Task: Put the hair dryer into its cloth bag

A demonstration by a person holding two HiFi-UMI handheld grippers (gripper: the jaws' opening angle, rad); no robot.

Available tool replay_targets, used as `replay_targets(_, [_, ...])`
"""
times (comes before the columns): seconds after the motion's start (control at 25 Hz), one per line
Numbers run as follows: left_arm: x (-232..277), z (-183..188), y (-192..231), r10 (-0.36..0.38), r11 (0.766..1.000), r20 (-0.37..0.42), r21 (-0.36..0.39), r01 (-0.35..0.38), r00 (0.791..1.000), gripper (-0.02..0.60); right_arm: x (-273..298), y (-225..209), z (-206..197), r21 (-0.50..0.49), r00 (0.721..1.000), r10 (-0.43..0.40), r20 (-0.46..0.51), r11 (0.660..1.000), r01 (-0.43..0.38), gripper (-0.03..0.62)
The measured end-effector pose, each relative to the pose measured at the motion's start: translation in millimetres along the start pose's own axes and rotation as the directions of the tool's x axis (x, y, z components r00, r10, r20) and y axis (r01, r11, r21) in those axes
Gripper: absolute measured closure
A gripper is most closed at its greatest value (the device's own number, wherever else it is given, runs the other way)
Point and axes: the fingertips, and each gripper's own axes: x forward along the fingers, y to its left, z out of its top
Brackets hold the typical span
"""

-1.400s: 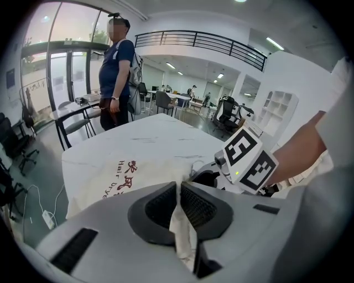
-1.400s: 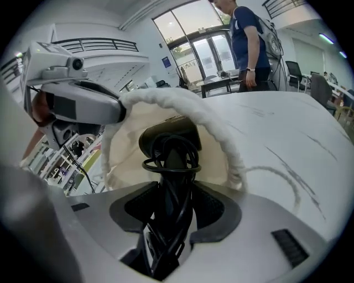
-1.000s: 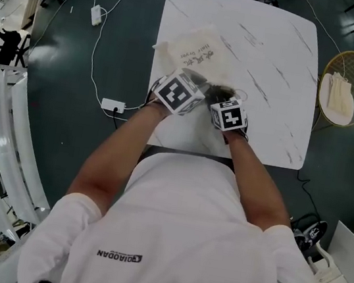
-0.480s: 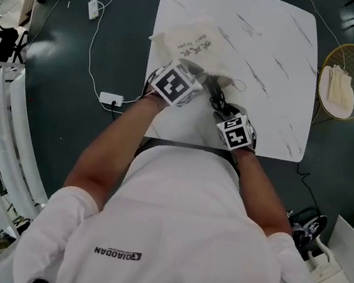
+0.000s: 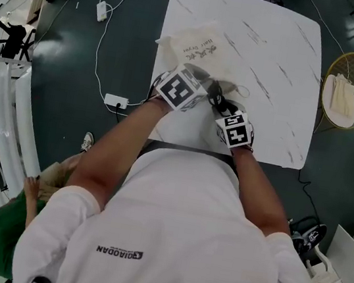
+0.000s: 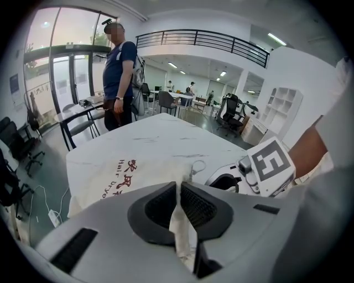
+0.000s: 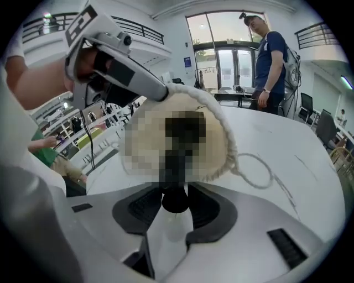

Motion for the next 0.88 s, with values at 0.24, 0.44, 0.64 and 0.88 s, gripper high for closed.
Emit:
replay_targets(0.24, [-3, 7, -5, -0.001, 1.0, 0.003, 0.02, 0.001, 1.0, 0.532, 30, -8, 31, 0.021, 0.999, 0.003, 0.038, 1.0, -0.004, 0.431])
replay_targets(0.44, [-5, 10, -9, -0.003, 1.0, 0.009, 0.025, 0.003, 1.0, 0.532, 44, -12, 48, 0.018, 0.999, -0.014, 0.05, 1.0, 0.013, 0.431])
replay_targets(0.64, [-2, 11, -12, -0.018, 0.999, 0.0, 0.032, 0.018, 1.0, 0.532, 57, -18, 49, 0.005, 0.999, -0.031, 0.028, 1.0, 0.031, 0.431])
replay_targets(0.88, [-1, 7, -15, -0.032, 0.999, -0.008, 0.042, 0.033, 0.999, 0.532, 64, -15, 37, -0.009, 1.0, -0.017, -0.023, 1.0, 0.017, 0.427])
